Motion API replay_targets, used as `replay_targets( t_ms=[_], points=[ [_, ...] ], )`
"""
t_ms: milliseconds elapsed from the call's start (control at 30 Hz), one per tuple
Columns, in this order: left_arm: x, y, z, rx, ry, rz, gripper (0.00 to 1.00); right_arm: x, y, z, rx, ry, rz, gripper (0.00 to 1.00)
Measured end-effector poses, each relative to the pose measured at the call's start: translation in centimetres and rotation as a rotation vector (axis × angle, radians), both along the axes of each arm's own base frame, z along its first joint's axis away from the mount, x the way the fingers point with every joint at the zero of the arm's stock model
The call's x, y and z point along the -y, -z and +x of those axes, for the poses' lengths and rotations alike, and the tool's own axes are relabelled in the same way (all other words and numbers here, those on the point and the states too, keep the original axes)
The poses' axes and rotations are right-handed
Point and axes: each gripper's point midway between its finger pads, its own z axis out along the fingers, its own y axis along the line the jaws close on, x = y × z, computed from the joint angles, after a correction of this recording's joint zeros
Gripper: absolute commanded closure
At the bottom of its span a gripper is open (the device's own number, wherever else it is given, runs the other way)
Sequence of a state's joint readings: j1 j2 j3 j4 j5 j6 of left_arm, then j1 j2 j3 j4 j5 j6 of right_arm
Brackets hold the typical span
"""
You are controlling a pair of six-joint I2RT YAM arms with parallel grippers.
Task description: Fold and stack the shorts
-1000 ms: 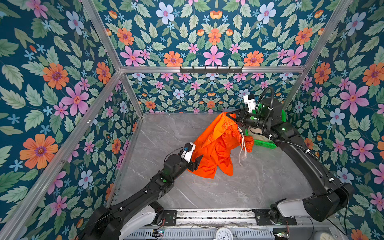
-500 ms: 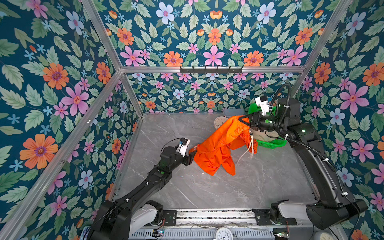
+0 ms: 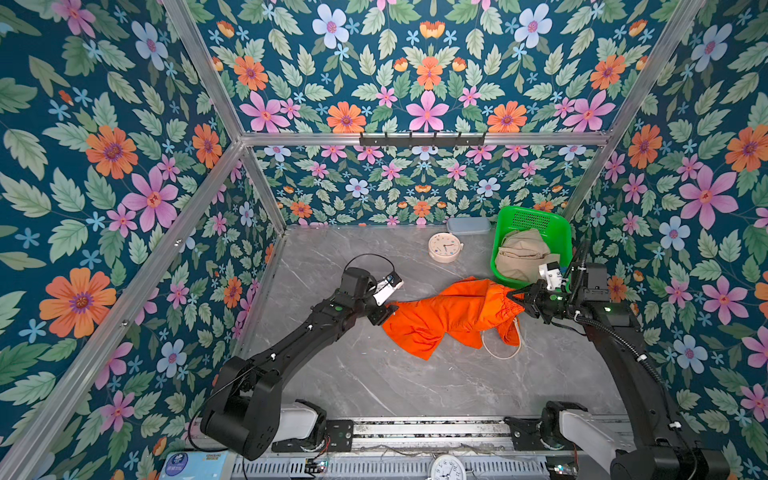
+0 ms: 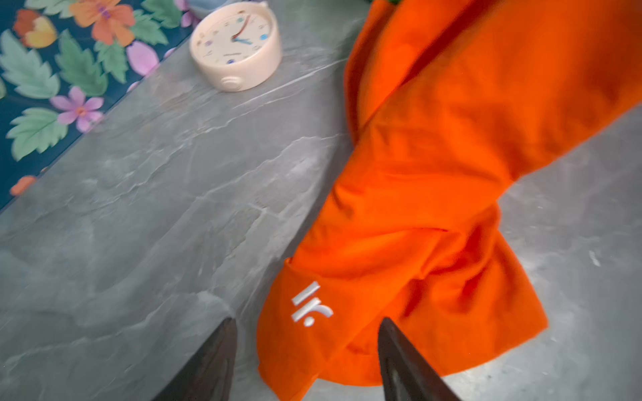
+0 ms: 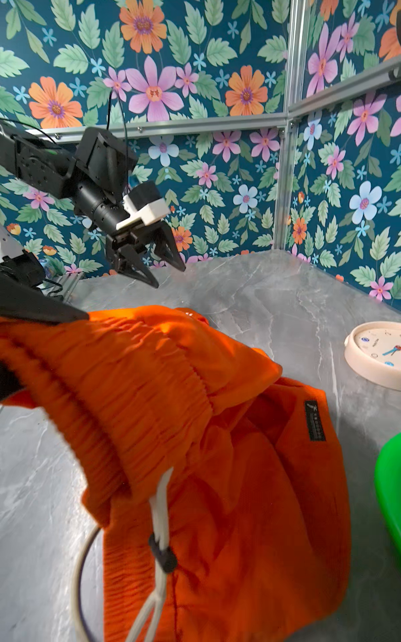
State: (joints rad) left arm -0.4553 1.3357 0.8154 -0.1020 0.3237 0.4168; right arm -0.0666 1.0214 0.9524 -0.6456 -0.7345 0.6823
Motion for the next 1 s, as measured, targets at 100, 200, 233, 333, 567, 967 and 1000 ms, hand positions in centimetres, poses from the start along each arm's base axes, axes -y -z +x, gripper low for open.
replay_targets(
  t_ms=[100,200,233,333,567,967,1000],
  points=[
    [-0.6,0.1,0.0,-0.049,-0.057,-0.035,0.35,0.2,0.9,0.0,-0.012,0.007,-0.002,0.85],
    [-1.2,1.4,-2.2,-0.097,-0.055,-0.035,0.36,0.3,1.1,0.1,-0.01,0.012,-0.006,0.84],
    [-1.6,1.7,-2.9,-0.099,-0.048,-0.023,0.36,0.3,1.1,0.1,-0.005,0.012,-0.008,0.84],
    [-2.5,1.6,-3.9,-0.066,0.008,0.06,0.36,0.3,0.8,0.3,0.015,0.005,-0.016,0.84],
    [-5.5,0.0,0.0,-0.016,0.05,0.259,0.38,0.2,0.6,0.2,0.059,-0.009,-0.022,0.83],
    [-7.5,5.6,-1.8,0.003,0.396,0.59,0.52,-0.1,0.9,0.3,0.089,-0.011,0.006,0.83],
    [-7.4,6.2,-2.0,-0.007,0.424,0.593,0.52,-0.1,0.8,0.3,0.091,-0.011,0.008,0.83]
  ],
)
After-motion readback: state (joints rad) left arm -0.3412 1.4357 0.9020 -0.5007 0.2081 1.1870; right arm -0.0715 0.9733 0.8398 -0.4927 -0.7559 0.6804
